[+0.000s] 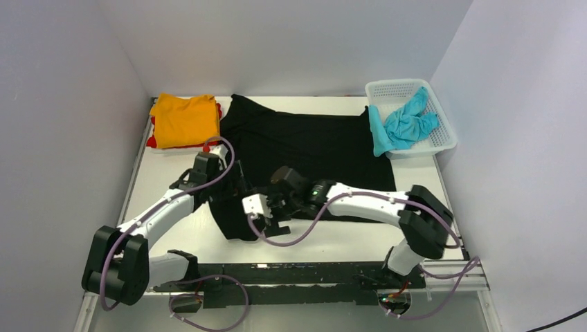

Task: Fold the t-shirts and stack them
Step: Flatten out the tshirt

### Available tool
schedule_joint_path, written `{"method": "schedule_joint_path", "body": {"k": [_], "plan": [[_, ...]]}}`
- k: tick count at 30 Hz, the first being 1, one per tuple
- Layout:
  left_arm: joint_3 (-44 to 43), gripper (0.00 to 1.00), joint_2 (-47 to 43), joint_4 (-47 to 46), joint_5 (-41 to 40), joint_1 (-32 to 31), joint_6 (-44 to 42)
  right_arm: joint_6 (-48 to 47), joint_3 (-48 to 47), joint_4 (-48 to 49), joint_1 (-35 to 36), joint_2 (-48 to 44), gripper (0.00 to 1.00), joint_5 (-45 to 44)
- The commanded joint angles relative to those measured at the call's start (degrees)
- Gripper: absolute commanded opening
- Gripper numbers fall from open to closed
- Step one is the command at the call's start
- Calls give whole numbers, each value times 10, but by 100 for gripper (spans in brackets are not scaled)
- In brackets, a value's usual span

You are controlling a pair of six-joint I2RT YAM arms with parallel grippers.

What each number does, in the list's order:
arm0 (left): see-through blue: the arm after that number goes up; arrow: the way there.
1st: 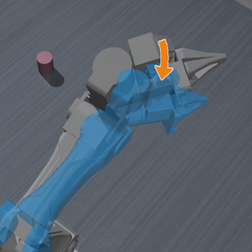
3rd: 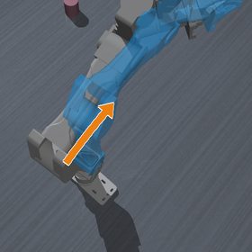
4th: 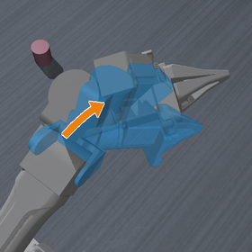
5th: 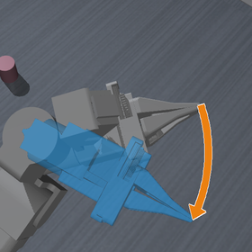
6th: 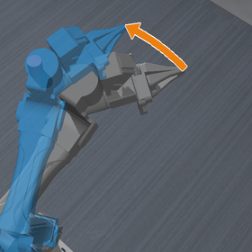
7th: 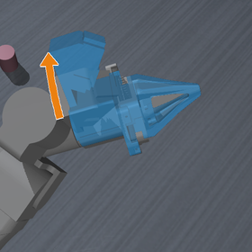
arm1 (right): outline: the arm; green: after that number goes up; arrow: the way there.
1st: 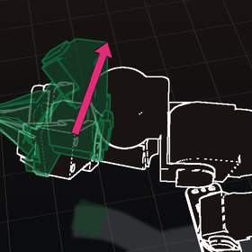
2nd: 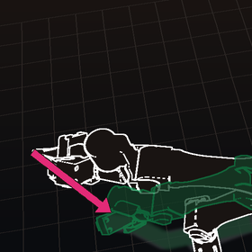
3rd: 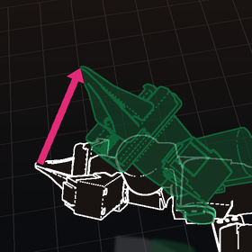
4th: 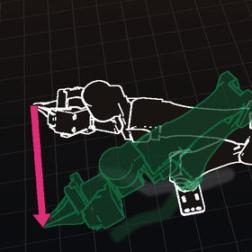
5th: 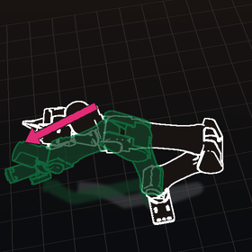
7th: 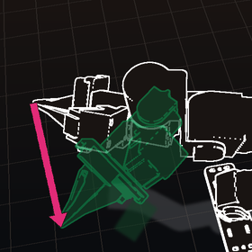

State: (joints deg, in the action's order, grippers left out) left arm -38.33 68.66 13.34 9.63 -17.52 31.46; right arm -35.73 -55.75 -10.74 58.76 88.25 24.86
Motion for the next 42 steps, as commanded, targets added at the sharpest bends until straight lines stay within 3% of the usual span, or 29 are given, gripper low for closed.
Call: {"method": "schedule_joint_path", "body": {"k": [1,6,12,14,15,17,18,25,30,35,36,39,42], "plan": [[49,99,-14,-68,-10,20,58,-220,-95,-108,31,75,98,53],[67,99,38,-109,40,47,71,-279,-172,-175,43,158,93,53],[61,99,81,-84,10,54,67,-312,-238,-243,54,226,83,48],[65,99,83,-84,2,56,68,-313,-258,-258,55,248,73,43],[66,99,83,-82,-3,56,68,-312,-262,-265,54,256,62,40],[63,100,87,-75,-11,56,65,-306,-258,-271,58,259,32,30],[62,99,89,-74,-14,56,65,-306,-247,-265,63,251,22,26],[48,99,117,-60,-35,57,65,-279,-174,-211,77,163,3,43],[33,99,127,-33,-49,57,60,-251,-100,-150,78,65,4,84],[26,99,117,0,-47,57,50,-213,-44,-113,76,31,11,63],[25,99,114,8,-48,57,46,-204,-40,-115,76,33,18,57],[27,99,104,16,-46,57,38,-177,-28,-112,77,34,55,42],[21,99,96,24,-37,57,29,-150,-6,-77,77,8,75,20]]}}
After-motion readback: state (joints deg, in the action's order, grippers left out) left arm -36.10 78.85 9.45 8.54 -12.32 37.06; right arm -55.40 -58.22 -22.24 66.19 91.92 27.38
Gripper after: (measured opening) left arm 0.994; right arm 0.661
